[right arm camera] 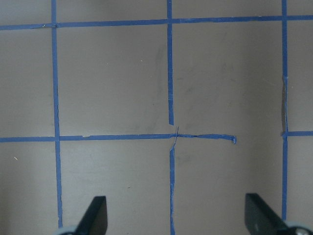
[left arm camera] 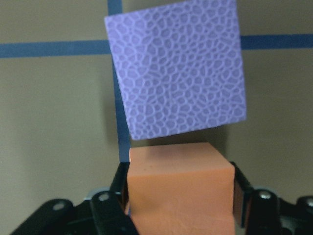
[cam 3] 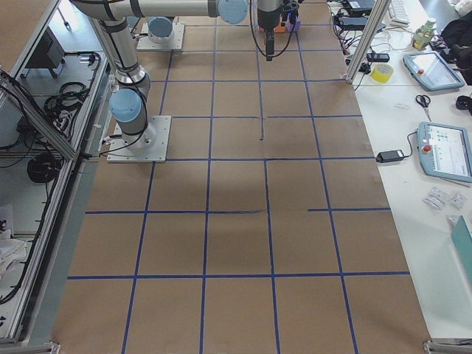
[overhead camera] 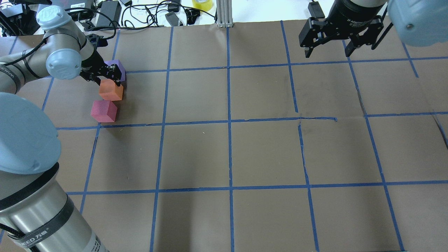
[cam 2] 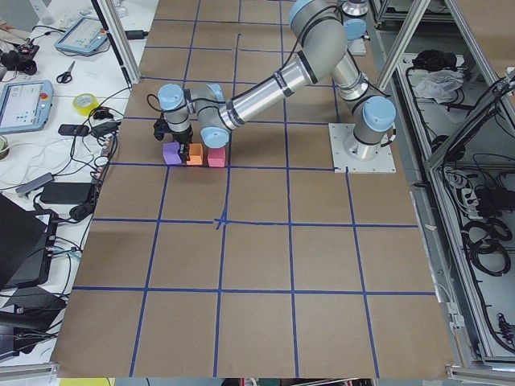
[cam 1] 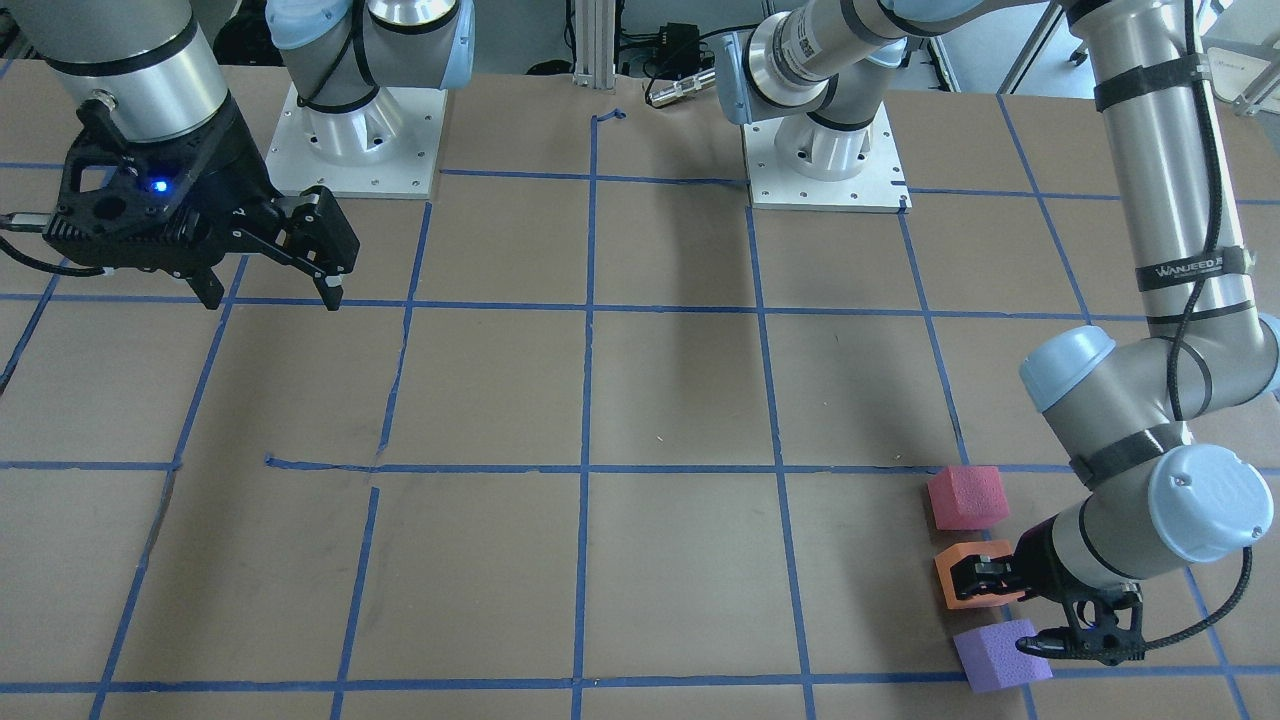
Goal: Arrange blocks in a line
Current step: 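Lower the orange cube into the gap between purple and pink cubes, then open the left gripper to release the orange cube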
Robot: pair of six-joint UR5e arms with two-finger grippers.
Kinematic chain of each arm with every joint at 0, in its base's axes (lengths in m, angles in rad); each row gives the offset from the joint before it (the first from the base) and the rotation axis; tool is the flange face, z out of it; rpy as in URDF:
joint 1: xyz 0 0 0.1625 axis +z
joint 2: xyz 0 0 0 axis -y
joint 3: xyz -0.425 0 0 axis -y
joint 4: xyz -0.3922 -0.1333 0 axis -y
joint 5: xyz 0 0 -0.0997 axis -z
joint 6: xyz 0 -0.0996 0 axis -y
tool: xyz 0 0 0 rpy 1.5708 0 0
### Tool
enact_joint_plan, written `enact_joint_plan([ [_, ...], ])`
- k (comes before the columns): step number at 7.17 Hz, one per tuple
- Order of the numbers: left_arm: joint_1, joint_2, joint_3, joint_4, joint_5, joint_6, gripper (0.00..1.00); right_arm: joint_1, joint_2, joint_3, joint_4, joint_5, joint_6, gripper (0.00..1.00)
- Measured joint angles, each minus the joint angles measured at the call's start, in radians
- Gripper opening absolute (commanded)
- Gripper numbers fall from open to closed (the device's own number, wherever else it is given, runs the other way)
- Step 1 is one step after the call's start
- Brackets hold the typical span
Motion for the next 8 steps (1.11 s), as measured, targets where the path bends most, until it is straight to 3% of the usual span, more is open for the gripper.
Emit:
enact_joint_plan([
  [5,0.000,0.061,0.015,-0.027,0.033,0.005,0.76,0.000,-0.001,0.001,0.001,0.001,0.000,1.00],
  [8,-0.026,0.168,0.016,-0.159,0.026,0.004,0.77,0.000,-0.001,0.001,0.001,0.001,0.000,1.00],
])
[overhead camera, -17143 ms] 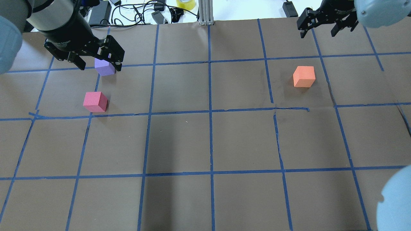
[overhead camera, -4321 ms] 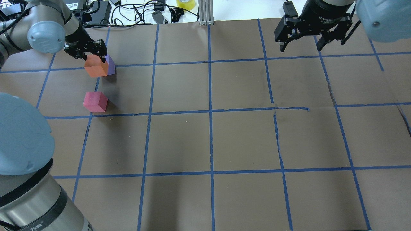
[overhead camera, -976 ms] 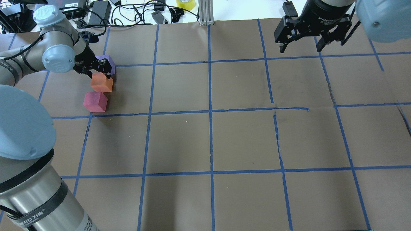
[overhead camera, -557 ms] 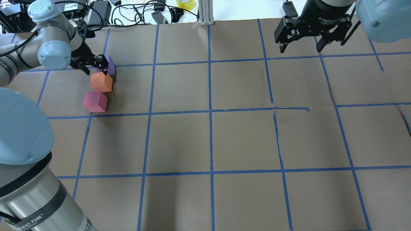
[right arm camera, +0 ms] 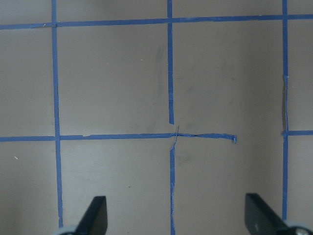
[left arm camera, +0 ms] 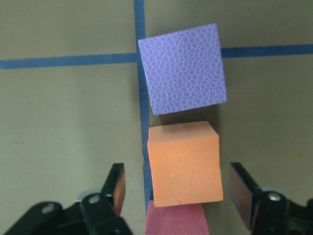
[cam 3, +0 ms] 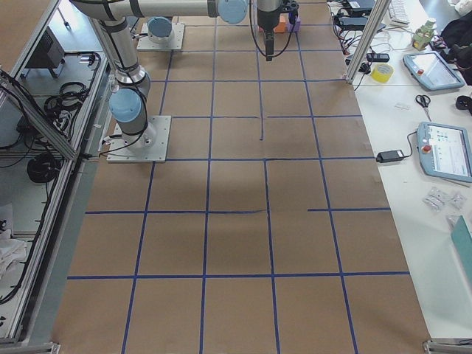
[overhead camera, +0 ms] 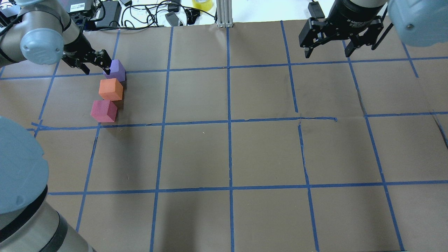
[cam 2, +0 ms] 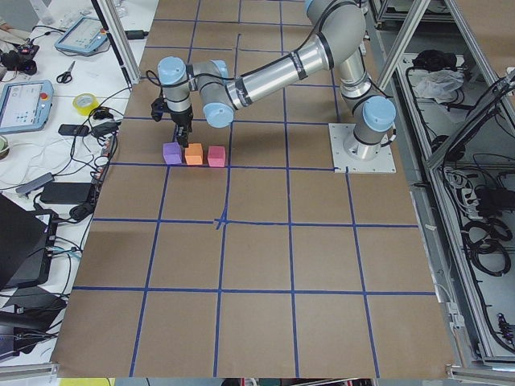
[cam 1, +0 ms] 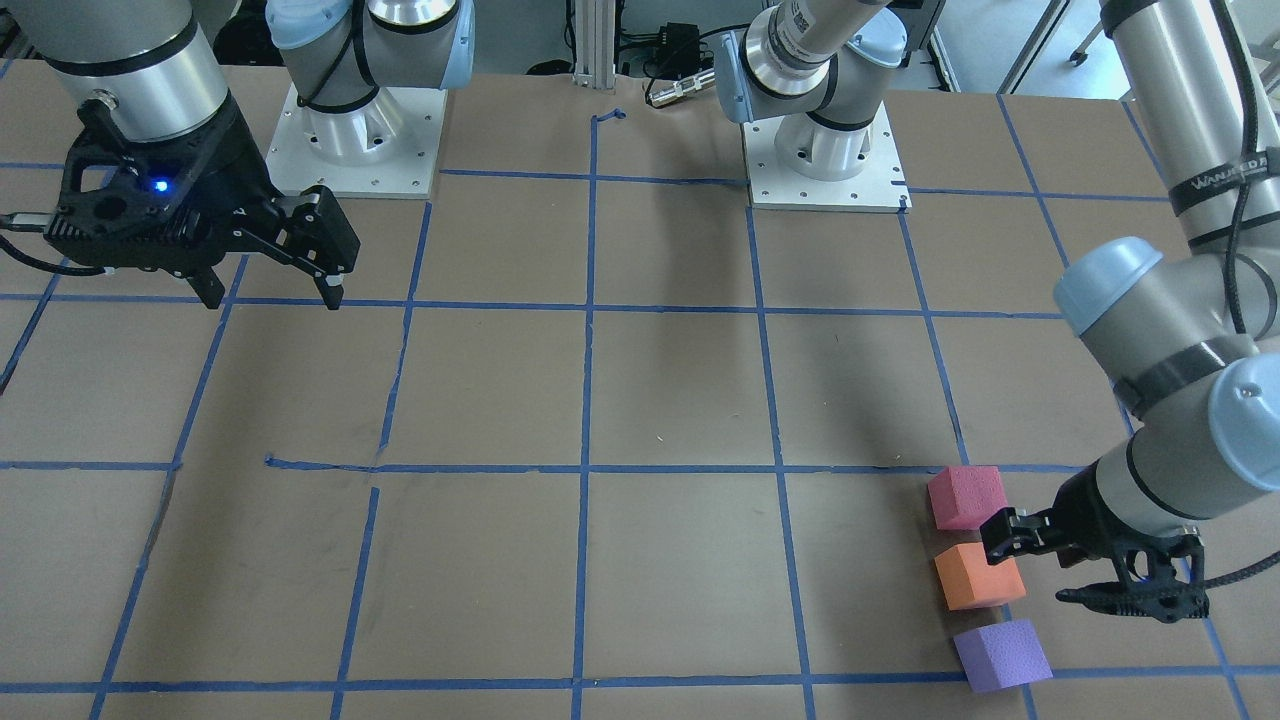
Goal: Arrange blocks in a line
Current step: 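Open the left gripper to release the orange cube, then raise the open left gripper away from the row of cubes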
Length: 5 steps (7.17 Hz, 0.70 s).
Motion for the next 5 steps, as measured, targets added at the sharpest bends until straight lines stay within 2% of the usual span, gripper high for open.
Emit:
enact_joint_plan([
  [3,-0.078,0.163,-0.008,-0.208,-0.010,-0.035,0.77,0.000,0.001,0.000,0.000,0.000,0.000,1.00],
  [4,-0.107,0.215,-0.011,-0.282,-0.019,-0.065,0.77,0.000,0.002,0.000,0.000,0.000,0.000,0.83],
  [5,-0.140,0.268,-0.012,-0.352,-0.029,-0.100,0.80,0.000,0.005,0.000,-0.005,0.001,-0.003,0.92],
])
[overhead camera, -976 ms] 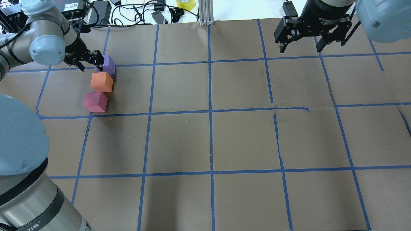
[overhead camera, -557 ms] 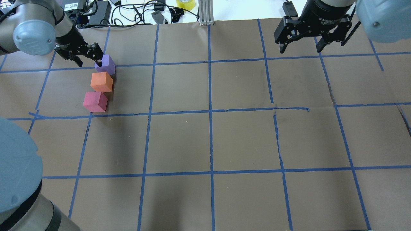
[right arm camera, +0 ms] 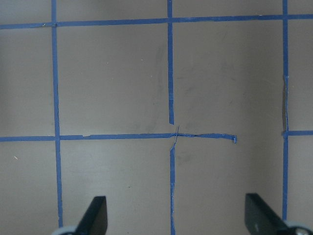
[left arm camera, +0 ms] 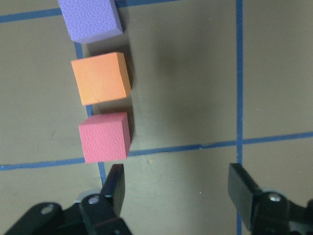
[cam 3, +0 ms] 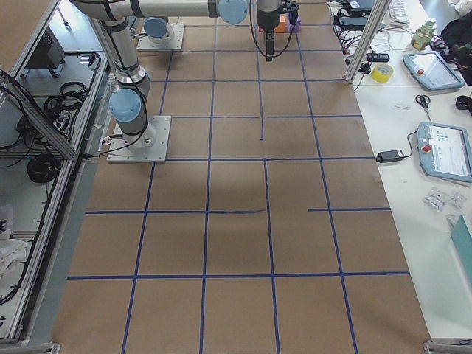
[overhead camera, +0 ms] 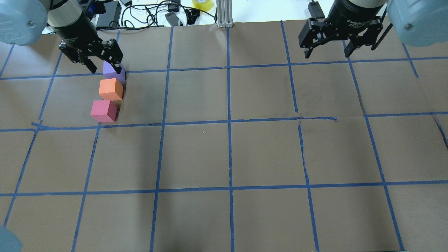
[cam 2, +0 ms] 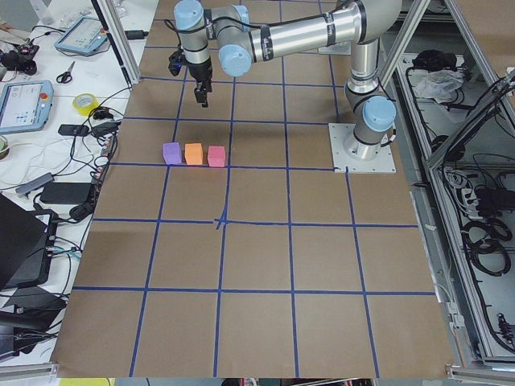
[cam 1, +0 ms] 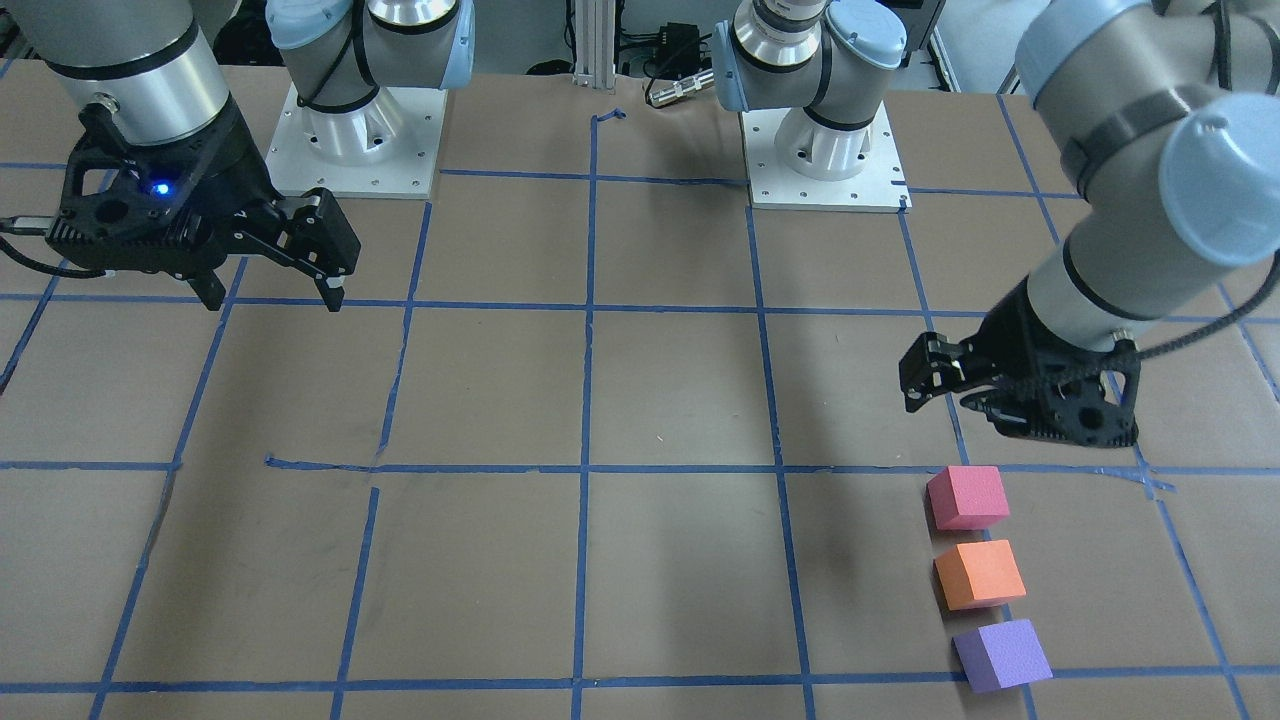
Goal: Arrange blocks in a line
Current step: 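Raise the open left gripper away from the row of cubes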
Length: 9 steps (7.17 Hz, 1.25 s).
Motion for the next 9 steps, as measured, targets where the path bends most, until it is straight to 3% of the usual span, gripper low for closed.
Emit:
enact_joint_plan([
  [1,-0.035,0.052,0.001,-0.063,-0.002,-0.035,0.80,0.000,0.004,-0.001,-0.007,0.001,-0.004,1.00],
  [5,-0.163,0.199,-0.004,-0.177,-0.008,-0.104,0.80,0.000,0.006,-0.001,-0.010,0.001,0.000,1.00],
  [7,-0.183,0.216,-0.011,-0.155,-0.001,-0.139,1.00,0.000,0.006,-0.001,-0.007,0.000,0.001,1.00],
  [9,-0.182,0.226,-0.013,-0.143,0.005,-0.151,1.00,0.000,0.007,-0.001,-0.007,0.000,0.001,1.00],
])
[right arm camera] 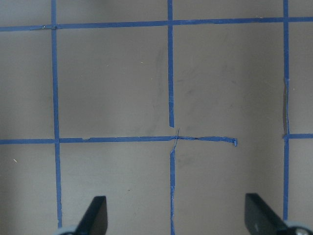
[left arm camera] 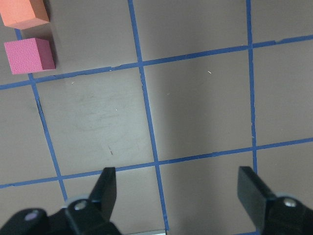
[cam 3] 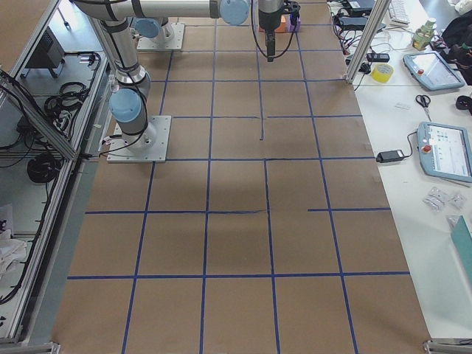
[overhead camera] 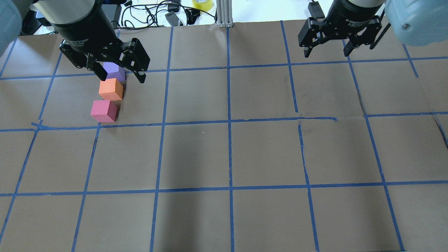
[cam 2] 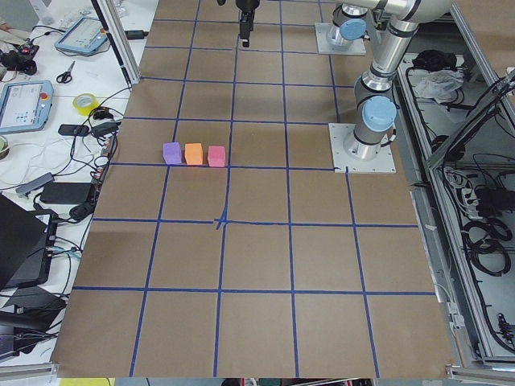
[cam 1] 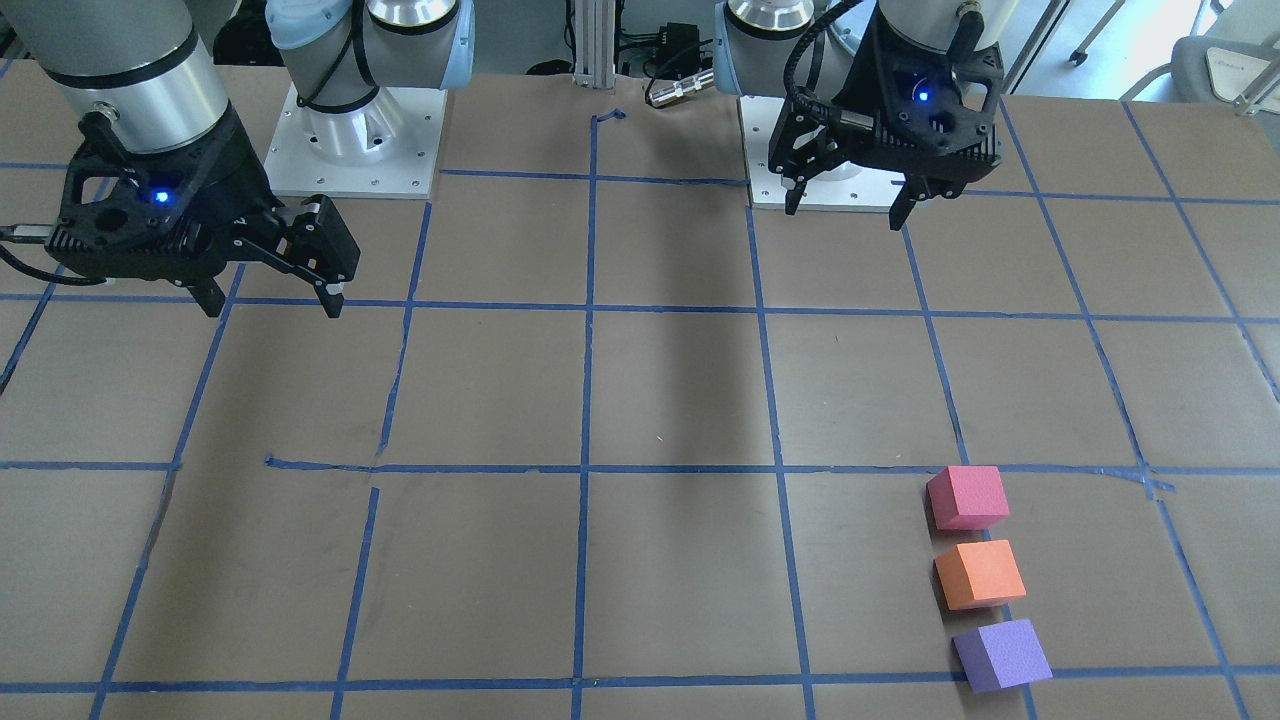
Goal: Arrange blocks in a line
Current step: 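Raise the open left gripper away from the row of cubes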
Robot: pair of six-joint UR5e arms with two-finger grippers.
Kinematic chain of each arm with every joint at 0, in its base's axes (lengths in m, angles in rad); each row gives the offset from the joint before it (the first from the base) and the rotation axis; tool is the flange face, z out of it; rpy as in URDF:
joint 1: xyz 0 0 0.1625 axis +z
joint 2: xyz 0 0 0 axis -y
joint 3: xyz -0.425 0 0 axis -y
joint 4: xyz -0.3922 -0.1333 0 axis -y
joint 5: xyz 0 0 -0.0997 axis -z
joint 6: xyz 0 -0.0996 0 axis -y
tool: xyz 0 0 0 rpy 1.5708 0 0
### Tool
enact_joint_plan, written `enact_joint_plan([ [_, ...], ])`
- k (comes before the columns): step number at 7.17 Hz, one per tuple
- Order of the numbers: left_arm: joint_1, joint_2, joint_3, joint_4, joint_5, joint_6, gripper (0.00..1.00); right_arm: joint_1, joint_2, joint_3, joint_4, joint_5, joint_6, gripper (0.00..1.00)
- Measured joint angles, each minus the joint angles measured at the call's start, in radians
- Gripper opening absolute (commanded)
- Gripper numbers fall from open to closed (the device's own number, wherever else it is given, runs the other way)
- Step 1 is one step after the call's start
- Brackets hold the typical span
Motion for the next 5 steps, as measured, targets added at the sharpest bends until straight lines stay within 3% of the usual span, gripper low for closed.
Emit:
enact_joint_plan([
  [1,0.004,0.005,-0.002,0.000,0.009,-0.005,1.00,0.000,0.001,0.000,-0.003,0.000,-0.003,0.91],
  [3,0.010,0.012,-0.013,0.004,0.043,-0.041,1.00,0.000,0.002,0.000,-0.005,-0.004,-0.012,1.00],
  [5,0.011,0.014,-0.018,0.013,0.052,-0.065,1.00,0.000,0.001,0.001,-0.004,-0.004,-0.011,1.00],
])
